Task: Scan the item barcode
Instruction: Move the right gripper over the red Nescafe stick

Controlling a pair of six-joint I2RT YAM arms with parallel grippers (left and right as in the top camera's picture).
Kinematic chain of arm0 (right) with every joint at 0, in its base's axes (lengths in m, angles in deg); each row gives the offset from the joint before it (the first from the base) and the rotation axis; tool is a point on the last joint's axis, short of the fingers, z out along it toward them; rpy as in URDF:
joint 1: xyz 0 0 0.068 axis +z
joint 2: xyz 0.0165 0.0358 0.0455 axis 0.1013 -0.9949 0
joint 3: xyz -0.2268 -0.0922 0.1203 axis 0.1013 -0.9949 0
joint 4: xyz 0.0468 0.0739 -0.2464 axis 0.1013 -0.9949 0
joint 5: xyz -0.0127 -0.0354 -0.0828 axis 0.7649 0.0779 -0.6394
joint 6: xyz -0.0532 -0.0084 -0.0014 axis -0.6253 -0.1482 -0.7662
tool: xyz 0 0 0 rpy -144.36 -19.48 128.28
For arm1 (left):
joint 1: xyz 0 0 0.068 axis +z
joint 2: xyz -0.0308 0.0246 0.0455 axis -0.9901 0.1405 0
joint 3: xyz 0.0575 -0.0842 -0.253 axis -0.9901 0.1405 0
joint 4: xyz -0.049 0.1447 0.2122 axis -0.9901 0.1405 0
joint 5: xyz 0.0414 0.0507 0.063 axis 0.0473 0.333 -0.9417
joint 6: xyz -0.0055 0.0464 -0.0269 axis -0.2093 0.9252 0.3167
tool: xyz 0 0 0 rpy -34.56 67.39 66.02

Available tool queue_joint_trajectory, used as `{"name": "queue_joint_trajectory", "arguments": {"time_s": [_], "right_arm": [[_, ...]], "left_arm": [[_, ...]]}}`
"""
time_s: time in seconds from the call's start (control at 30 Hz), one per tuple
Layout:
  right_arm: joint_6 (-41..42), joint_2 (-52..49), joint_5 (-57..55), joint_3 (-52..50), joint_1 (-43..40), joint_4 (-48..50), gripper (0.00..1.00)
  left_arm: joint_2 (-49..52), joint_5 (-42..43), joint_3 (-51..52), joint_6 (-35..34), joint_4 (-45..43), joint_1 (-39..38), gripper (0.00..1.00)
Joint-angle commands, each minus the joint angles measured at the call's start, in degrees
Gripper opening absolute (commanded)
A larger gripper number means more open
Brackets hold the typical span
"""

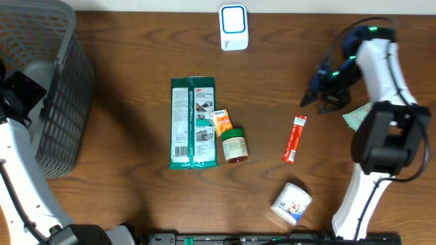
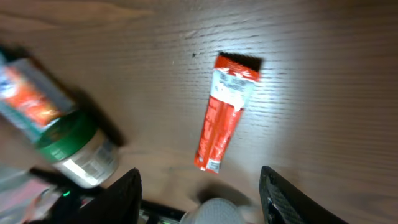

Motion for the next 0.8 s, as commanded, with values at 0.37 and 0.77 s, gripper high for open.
{"name": "queue_joint_trajectory", "arguments": {"time_s": [0.37,0.77], "right_arm": [[20.6,0.8,-14.9,-17.3,11.8,8.6,0.47],[31.5,0.8,2.1,-21.4,13.2,25.3,0.17]], "left_arm": [[0.4,-0.3,-0.8,0.7,0.0,0.2,0.93],[0.4,-0.3,-0.8,0.7,0.0,0.2,0.93]]}}
